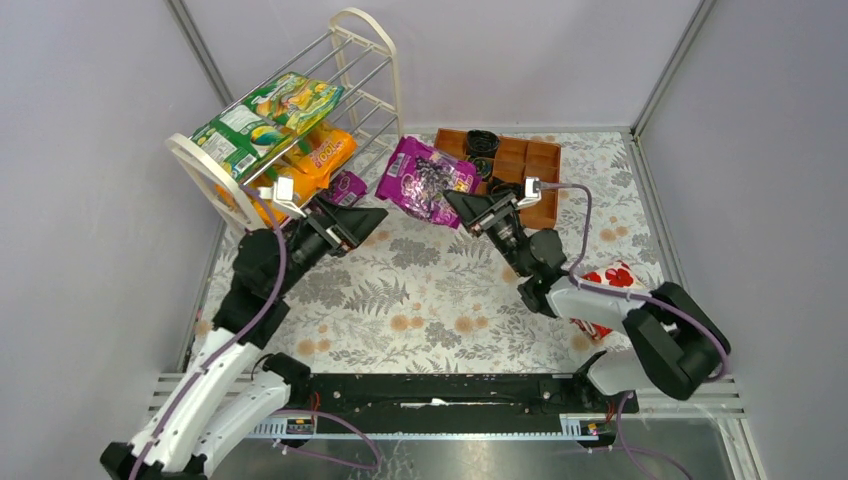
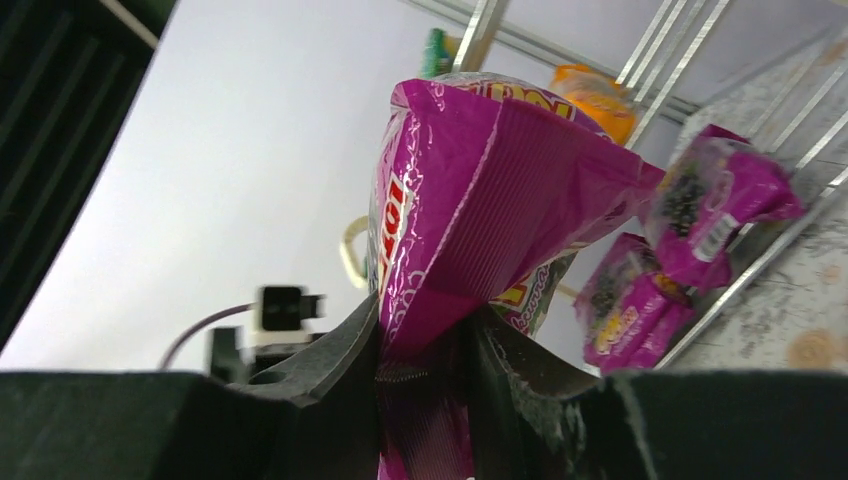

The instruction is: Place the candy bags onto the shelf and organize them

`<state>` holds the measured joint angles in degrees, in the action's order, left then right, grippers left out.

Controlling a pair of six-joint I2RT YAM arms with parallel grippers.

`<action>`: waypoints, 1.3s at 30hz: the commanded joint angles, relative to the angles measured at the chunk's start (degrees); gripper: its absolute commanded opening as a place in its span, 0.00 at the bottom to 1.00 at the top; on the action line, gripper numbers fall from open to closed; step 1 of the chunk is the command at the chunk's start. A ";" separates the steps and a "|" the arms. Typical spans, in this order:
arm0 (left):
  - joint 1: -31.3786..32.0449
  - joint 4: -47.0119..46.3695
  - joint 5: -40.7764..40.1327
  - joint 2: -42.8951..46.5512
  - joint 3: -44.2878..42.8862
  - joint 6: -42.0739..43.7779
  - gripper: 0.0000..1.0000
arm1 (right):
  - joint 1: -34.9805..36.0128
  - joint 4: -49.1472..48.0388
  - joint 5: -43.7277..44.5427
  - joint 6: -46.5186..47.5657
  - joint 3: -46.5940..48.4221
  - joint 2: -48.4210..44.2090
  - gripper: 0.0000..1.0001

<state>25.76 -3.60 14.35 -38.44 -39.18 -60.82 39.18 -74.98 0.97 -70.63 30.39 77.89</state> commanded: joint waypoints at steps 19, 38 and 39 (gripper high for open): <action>1.77 32.26 -7.93 5.38 -24.85 38.68 0.99 | -2.18 7.64 6.99 -6.11 33.87 34.81 0.00; 7.97 33.58 -17.15 7.80 -23.94 43.62 0.99 | -1.67 20.07 7.11 -8.69 77.70 65.43 0.00; 8.03 33.58 -17.16 7.89 -23.81 43.55 0.99 | -1.54 20.18 7.04 -8.29 80.88 67.38 0.00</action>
<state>33.32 30.94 -0.38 -31.57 -62.87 -18.55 37.34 -50.00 7.01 -77.41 99.37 141.47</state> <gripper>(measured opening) 0.987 0.276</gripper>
